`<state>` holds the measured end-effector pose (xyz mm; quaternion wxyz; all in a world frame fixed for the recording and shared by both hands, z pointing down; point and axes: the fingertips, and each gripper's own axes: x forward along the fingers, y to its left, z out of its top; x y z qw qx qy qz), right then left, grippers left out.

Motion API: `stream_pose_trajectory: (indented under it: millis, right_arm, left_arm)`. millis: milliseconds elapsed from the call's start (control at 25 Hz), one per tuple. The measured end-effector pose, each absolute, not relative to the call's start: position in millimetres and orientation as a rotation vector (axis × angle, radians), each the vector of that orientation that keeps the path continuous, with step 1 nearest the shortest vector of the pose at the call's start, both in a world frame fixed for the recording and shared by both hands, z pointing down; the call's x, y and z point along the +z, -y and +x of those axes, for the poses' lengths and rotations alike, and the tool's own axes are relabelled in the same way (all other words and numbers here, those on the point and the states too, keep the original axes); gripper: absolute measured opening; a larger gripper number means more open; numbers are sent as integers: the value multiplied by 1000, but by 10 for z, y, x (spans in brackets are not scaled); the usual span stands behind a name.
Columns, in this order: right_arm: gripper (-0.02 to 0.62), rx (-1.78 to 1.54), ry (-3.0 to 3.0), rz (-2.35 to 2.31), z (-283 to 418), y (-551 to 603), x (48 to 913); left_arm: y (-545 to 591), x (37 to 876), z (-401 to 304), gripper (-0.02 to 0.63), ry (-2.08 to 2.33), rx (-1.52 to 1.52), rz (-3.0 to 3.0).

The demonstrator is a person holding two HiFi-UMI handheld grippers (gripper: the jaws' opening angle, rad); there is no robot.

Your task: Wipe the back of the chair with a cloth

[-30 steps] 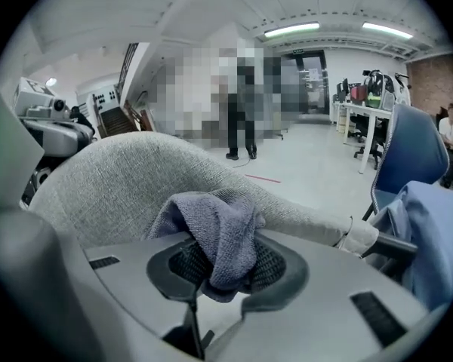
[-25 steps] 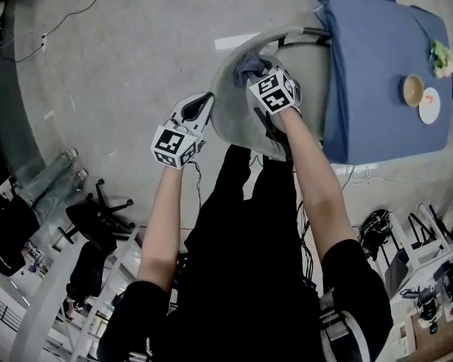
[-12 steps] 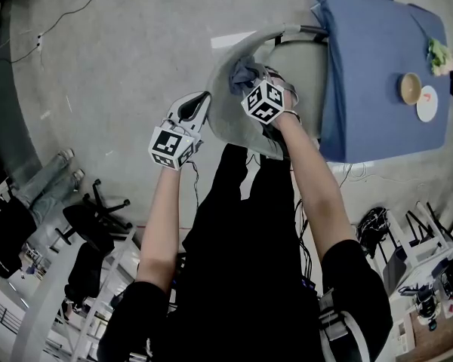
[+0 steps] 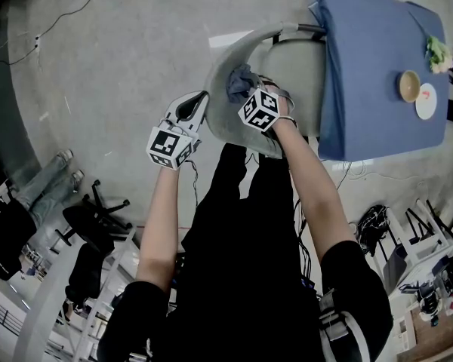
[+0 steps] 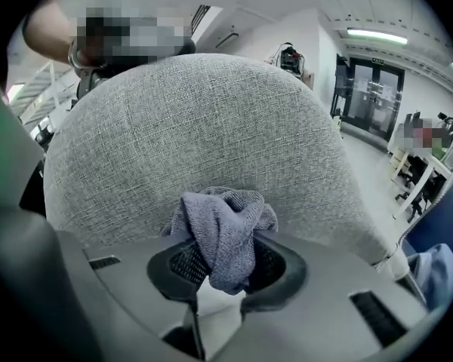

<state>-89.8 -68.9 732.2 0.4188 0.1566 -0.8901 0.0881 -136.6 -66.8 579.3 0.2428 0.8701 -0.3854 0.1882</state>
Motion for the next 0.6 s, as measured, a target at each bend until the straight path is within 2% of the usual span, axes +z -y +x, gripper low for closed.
stream_pose_trajectory:
  millis: [600]
  right_arm:
    - [118,255,2249,234,-945,32,7396]
  left_arm:
    - [657,5787,-1375,26,1058,512,2381]
